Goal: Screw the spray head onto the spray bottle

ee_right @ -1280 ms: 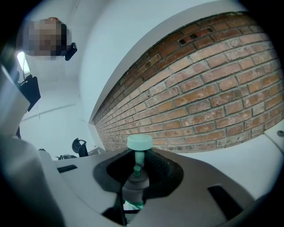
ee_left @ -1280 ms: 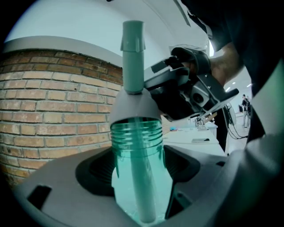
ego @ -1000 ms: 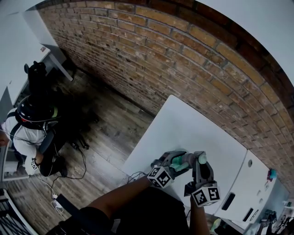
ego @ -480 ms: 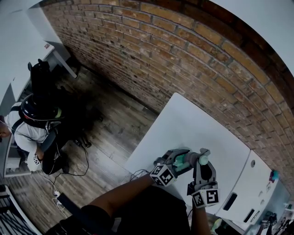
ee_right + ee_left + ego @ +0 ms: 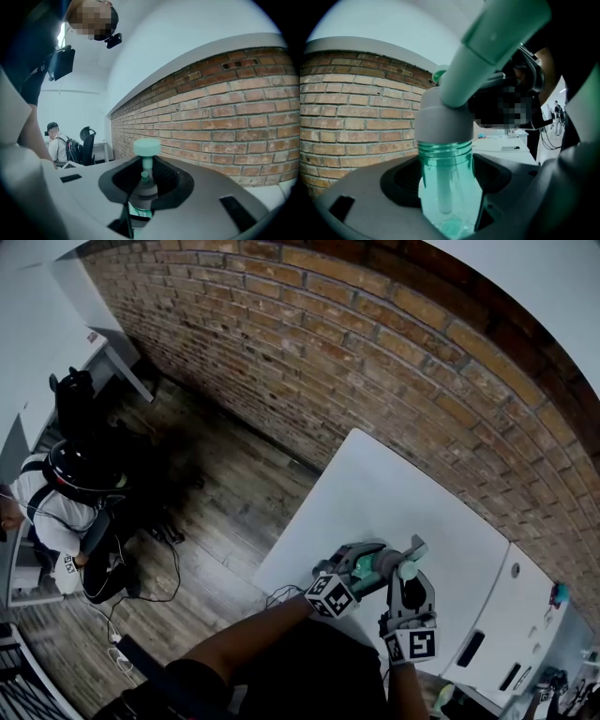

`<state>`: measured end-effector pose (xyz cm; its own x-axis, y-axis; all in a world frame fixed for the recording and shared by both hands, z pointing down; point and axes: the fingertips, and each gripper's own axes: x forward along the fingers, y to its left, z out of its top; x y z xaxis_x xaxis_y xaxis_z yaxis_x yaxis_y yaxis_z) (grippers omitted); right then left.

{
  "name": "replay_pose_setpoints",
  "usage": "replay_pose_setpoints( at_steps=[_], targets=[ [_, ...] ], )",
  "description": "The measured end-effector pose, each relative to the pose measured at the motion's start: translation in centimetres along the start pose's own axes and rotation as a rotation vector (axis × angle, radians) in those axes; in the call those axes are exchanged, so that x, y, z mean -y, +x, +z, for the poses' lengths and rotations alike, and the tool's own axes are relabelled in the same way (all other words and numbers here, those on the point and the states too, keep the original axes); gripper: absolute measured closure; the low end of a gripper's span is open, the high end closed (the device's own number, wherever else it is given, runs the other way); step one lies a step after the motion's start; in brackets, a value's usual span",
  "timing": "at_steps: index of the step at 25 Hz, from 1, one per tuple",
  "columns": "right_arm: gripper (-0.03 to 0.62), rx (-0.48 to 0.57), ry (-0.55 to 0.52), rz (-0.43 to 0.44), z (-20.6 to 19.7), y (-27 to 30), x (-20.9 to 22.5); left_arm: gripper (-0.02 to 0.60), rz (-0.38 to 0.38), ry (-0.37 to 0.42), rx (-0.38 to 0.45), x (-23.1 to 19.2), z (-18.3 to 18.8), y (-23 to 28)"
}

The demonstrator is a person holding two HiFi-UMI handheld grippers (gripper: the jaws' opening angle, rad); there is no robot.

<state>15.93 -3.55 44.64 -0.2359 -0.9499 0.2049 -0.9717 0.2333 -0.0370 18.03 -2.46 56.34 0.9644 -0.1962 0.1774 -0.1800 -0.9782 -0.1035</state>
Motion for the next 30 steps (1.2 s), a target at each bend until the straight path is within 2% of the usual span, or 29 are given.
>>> replay_pose_setpoints(
  at_steps=[10, 16, 19, 22, 27, 30],
  targets=[
    [0.526, 0.001, 0.014, 0.005, 0.09, 0.06, 0.12, 0.259, 0.003, 0.008, 0.009, -0.06, 0.18, -0.09],
    [0.526, -0.013, 0.044, -0.043, 0.12, 0.33, 0.25, 0.259, 0.011, 0.019, 0.016, 0.02, 0.06, 0.00],
    [0.526, -0.013, 0.033, -0.033, 0.01, 0.24, 0.33, 0.259, 0.008, 0.016, 0.013, 0.11, -0.09, 0.09],
    [0.526, -0.026, 0.003, 0.024, -0.11, 0.13, 0.27, 0.259, 0.003, 0.018, 0.012, 0.10, 0.05, 0.09],
    [0.526, -0.052, -0.047, 0.189, 0.23, 0.35, -0.36, 0.259, 0.003, 0.012, 0.015, -0.04, 0.28, -0.18],
    [0.526, -0.074, -0.068, 0.249, 0.12, 0.41, -0.19, 0.259, -0.002, 0.016, 0.016, 0.04, 0.11, -0.11]
  ],
)
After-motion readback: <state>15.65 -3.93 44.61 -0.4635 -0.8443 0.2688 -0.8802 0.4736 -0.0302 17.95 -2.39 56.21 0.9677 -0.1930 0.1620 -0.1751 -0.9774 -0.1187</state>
